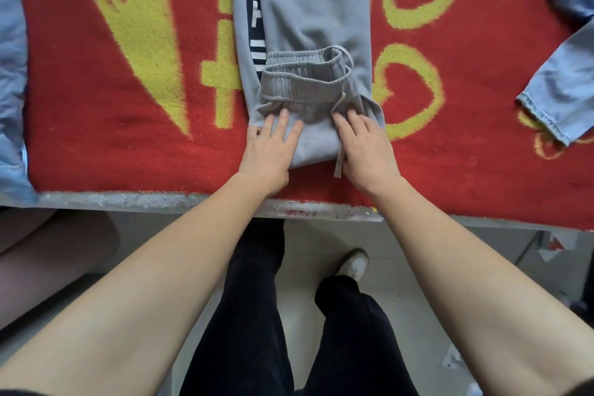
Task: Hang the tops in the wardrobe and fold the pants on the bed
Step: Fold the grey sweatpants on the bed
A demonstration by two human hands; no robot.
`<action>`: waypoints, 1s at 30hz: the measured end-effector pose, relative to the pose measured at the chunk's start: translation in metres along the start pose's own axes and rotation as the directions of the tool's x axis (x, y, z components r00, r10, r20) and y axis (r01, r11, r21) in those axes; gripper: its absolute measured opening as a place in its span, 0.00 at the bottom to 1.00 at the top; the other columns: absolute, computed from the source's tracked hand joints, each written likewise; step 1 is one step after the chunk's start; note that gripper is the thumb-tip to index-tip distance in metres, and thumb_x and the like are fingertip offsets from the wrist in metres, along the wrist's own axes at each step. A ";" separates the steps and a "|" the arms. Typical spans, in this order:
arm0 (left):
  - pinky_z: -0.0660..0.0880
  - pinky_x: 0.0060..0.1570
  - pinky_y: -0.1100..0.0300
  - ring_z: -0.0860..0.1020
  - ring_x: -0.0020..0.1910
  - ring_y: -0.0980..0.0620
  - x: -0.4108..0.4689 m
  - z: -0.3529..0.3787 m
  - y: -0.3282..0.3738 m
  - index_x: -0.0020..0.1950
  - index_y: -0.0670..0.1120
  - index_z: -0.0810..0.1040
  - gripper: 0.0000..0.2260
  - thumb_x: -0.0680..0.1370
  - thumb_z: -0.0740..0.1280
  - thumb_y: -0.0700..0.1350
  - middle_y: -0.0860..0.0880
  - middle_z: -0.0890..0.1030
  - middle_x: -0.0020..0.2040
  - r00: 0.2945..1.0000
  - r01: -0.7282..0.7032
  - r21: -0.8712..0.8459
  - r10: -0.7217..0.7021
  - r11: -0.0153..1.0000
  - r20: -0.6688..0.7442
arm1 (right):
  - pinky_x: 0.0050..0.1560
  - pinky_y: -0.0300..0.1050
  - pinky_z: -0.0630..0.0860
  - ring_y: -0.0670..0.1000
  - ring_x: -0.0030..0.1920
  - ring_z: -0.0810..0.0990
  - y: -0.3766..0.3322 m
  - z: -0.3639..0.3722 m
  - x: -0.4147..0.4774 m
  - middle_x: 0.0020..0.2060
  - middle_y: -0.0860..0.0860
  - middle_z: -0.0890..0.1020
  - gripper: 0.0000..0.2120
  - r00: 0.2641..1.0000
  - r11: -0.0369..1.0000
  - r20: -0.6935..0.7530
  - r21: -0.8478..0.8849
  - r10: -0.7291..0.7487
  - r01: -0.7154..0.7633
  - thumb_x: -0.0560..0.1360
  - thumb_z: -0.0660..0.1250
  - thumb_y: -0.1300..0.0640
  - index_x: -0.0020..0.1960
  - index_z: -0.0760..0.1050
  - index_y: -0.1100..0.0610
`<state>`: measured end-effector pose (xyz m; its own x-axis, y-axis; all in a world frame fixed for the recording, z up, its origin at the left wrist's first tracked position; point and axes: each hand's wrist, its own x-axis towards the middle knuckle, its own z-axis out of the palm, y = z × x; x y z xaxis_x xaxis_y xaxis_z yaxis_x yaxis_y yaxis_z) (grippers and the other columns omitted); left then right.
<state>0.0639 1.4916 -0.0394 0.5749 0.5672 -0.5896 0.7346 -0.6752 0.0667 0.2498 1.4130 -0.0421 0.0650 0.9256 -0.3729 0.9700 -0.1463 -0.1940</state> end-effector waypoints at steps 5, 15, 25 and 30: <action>0.62 0.67 0.47 0.60 0.76 0.45 -0.023 -0.035 0.003 0.78 0.45 0.56 0.36 0.73 0.69 0.41 0.44 0.56 0.79 0.999 0.041 -0.155 -0.042 0.987 0.000 | 0.52 0.54 0.73 0.61 0.58 0.76 -0.001 -0.033 -0.009 0.61 0.55 0.80 0.31 0.999 0.999 -0.013 0.017 -0.038 0.039 0.70 0.68 0.59 0.73 0.67 0.55; 0.69 0.46 0.56 0.77 0.54 0.40 -0.134 -0.047 0.043 0.57 0.49 0.74 0.16 0.69 0.68 0.45 0.46 0.77 0.56 0.991 0.123 -0.393 -0.094 0.911 0.091 | 0.43 0.47 0.70 0.61 0.52 0.81 -0.013 -0.084 -0.107 0.52 0.53 0.83 0.17 0.973 0.992 0.200 0.083 -0.113 0.098 0.70 0.66 0.49 0.59 0.76 0.48; 0.71 0.34 0.59 0.76 0.39 0.52 -0.143 -0.068 0.020 0.45 0.50 0.76 0.11 0.66 0.72 0.46 0.51 0.78 0.42 0.962 0.191 -0.645 -0.009 0.740 0.274 | 0.33 0.46 0.79 0.53 0.36 0.81 -0.001 -0.116 -0.105 0.37 0.49 0.83 0.14 0.881 0.949 0.466 0.307 -0.078 -0.079 0.64 0.68 0.43 0.47 0.79 0.48; 0.79 0.46 0.53 0.80 0.47 0.50 -0.079 -0.089 -0.042 0.53 0.50 0.78 0.23 0.60 0.76 0.47 0.47 0.81 0.51 0.955 0.282 -0.863 -0.209 0.419 0.211 | 0.46 0.44 0.71 0.55 0.52 0.79 0.010 -0.131 -0.024 0.44 0.48 0.80 0.24 0.946 0.836 0.315 0.496 0.079 -0.235 0.67 0.68 0.45 0.63 0.75 0.45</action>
<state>0.0202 1.5172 0.0761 0.3199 0.5831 -0.7467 0.7812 0.2837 0.5561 0.2890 1.4352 0.0835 0.0648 0.7540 -0.6537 0.6791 -0.5133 -0.5247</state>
